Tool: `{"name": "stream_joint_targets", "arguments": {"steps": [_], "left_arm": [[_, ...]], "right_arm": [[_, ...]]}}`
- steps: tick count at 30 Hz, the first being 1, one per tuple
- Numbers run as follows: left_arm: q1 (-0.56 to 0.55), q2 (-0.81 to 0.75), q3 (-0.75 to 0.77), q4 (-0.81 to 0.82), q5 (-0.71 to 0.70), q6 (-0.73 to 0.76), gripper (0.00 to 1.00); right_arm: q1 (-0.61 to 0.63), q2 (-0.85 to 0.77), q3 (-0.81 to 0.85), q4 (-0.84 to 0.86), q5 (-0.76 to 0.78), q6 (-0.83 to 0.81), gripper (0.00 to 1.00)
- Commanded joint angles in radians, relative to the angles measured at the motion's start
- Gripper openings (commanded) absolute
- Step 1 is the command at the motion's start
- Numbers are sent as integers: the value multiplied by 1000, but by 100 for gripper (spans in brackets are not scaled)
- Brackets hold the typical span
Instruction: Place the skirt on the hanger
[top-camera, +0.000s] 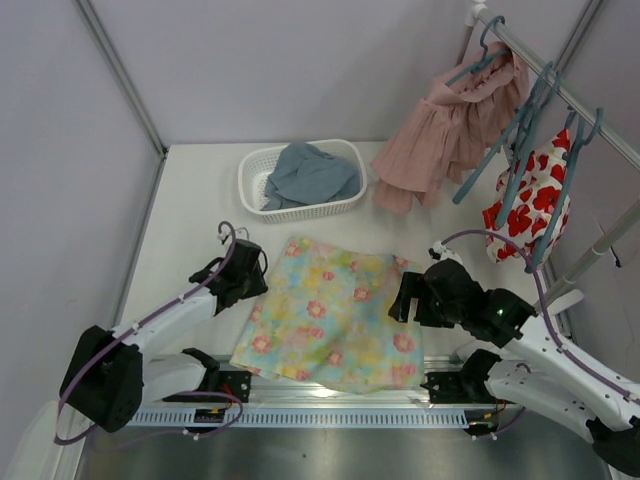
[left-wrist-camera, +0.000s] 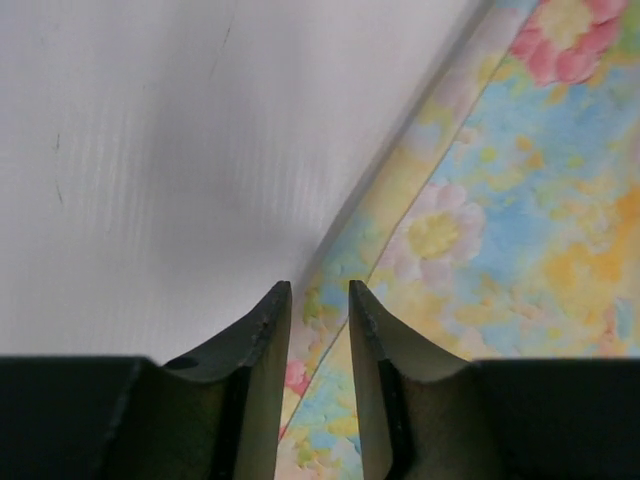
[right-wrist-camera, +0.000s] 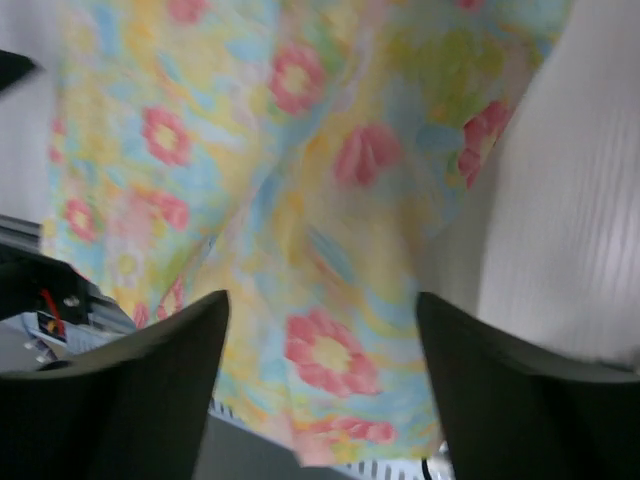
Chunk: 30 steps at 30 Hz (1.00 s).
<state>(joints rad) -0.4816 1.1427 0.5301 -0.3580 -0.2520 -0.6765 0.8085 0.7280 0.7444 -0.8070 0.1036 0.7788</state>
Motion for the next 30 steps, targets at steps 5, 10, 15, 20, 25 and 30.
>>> {"name": "stream_joint_targets", "arguments": {"steps": [5,10,15,20,25,30], "left_arm": [[-15,-69,243,11,68,247,54],[-15,115,425,34,190,420,63],[-14,353,557,-19,166,462,64],[-14,466,593,-18,132,453,64],[-14,563,617,-19,111,430,64],[-15,589,630,31,125,427,64]], "right_arm": [[0,48,94,-159,51,-16,94],[-40,160,109,-83,116,-72,98],[-190,214,73,75,67,-130,99],[-330,235,20,205,4,-167,98],[-397,300,-2,267,-71,-206,97],[-413,326,-11,296,-61,-222,97]]}}
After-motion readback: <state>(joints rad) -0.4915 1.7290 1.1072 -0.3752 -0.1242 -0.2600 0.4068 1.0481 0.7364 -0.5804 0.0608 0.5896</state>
